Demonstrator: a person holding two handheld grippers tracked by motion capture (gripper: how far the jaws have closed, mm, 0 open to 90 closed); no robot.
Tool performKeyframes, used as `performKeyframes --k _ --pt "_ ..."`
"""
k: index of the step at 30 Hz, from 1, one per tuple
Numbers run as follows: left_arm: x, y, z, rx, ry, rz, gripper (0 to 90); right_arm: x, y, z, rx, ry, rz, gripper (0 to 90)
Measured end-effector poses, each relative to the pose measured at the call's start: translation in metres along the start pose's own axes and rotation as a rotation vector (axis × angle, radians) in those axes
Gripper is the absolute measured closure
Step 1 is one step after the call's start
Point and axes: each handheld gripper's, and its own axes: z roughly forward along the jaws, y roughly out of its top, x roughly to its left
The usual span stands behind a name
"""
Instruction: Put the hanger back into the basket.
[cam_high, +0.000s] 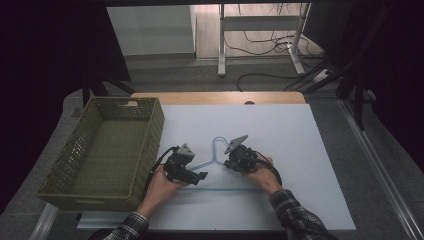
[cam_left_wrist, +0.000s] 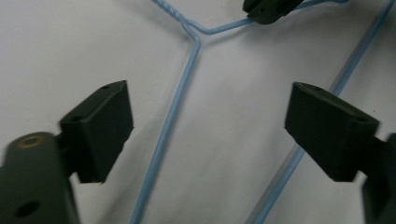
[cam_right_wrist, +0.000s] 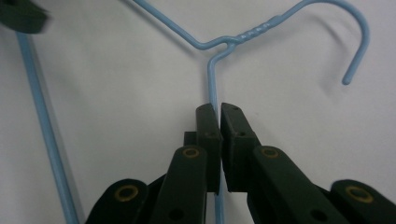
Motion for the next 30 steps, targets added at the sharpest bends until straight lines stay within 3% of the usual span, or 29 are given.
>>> performKeyframes --k 7,12,15,20,22,27,30 --pt "0.007 0.002 0.004 0.015 0.011 -0.024 38.5 0.007 0.004 -0.009 -0.021 -0.006 -0.025 86.6" --pt "0.012 0.004 0.010 0.031 0.012 -0.013 46.8 0.009 0.006 -0.014 -0.034 -0.005 -0.027 86.6" --pt "0.012 0.006 0.013 0.043 0.016 0.003 50.4 0.010 0.006 -0.016 -0.042 -0.002 -0.022 86.6" --pt "0.009 0.011 0.022 0.089 0.035 0.075 59.0 0.012 0.006 -0.021 -0.052 0.001 -0.018 86.6" --pt "0.007 0.012 0.025 0.092 0.017 0.085 62.5 0.012 0.006 -0.023 -0.055 0.002 -0.020 86.6" --pt "0.003 0.014 0.023 0.093 0.032 0.134 69.6 0.013 0.005 -0.024 -0.056 0.007 -0.016 86.5" --pt "0.004 0.014 0.020 0.084 0.034 0.143 73.2 0.013 0.005 -0.024 -0.055 0.007 -0.014 86.4"
